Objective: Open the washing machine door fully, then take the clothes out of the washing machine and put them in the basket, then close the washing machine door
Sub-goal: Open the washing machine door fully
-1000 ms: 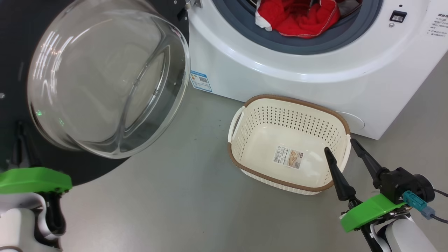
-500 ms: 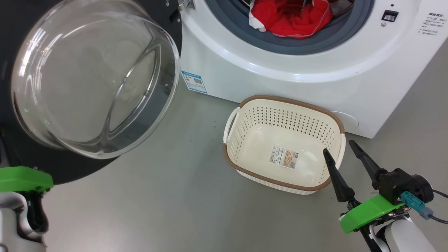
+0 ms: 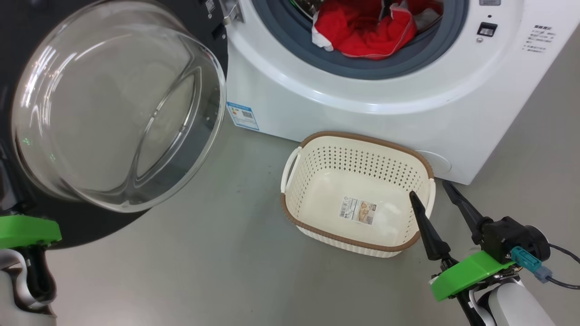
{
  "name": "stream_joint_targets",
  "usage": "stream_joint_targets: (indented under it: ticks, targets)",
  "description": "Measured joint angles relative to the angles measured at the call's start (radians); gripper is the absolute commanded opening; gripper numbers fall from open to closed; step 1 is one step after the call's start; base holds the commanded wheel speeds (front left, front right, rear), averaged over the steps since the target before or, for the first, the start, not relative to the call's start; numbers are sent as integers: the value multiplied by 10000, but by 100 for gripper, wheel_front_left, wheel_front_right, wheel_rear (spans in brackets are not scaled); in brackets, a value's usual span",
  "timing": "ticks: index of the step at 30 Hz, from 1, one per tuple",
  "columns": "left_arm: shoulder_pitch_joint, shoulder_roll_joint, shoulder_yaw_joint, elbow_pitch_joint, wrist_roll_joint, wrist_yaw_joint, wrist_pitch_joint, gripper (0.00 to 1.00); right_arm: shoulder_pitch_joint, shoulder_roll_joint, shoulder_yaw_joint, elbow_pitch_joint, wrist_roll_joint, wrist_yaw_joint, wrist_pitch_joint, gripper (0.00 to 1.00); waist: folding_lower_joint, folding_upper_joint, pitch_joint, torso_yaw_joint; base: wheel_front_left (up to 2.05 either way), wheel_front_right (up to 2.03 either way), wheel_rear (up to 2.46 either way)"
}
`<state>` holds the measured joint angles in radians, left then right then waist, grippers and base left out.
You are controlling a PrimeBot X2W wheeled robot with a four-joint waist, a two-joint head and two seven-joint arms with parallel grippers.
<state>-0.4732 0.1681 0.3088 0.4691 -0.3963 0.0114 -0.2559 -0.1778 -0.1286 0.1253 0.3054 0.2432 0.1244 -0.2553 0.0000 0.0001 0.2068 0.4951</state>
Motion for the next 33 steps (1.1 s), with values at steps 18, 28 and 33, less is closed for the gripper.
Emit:
stream_joint_targets:
  ticks: [18, 28, 33]
  targets:
    - [1339, -265, -1958, -3977, -284, -1348, 407, 100, 143, 616, -1160, -631, -21, 0, 0, 100, 0, 0, -855, -1109, 0, 0, 0]
    - [1919, -297, -3304, -4146, -545, -1356, 619, 100, 443, 740, -1858, -1216, -77, 0, 0, 100, 0, 0, -1127, -2275, 0, 0, 0]
    - [2193, -232, -3764, -3718, -539, -1365, 587, 100, 587, 775, -2002, -1517, -77, 0, 0, 100, 0, 0, -1266, -2842, 0, 0, 0]
